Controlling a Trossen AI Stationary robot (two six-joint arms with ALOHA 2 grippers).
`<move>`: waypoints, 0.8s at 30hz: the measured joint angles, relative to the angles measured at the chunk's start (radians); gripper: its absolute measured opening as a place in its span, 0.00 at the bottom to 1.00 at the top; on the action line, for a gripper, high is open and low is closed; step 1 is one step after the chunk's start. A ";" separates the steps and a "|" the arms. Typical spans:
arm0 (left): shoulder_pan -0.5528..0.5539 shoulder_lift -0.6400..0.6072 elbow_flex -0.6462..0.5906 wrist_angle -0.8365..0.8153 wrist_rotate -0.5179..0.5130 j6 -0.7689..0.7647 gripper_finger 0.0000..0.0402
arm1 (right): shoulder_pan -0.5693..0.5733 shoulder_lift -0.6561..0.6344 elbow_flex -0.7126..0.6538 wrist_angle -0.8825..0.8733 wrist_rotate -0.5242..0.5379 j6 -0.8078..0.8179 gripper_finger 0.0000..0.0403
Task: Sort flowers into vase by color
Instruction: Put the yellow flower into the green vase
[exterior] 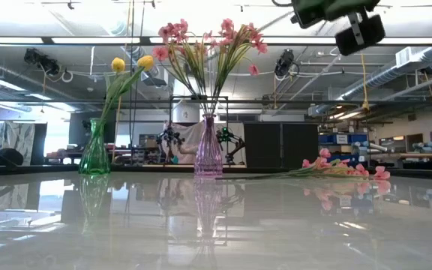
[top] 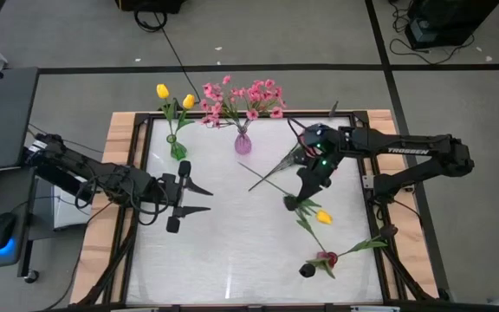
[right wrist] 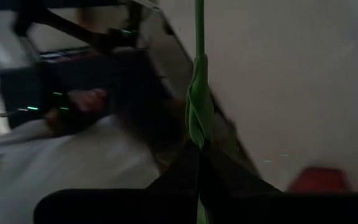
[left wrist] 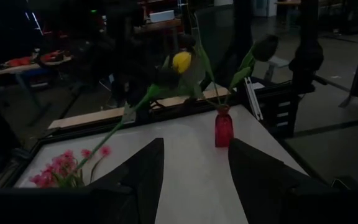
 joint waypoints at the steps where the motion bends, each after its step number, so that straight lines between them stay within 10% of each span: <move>1: 0.000 0.000 0.000 0.000 0.000 0.000 0.46 | 0.003 0.000 0.000 -0.027 0.015 -0.032 0.04; 24: 0.000 0.000 0.000 -0.001 -0.093 -0.003 0.46 | -0.038 0.000 0.000 -0.276 0.239 -0.306 0.04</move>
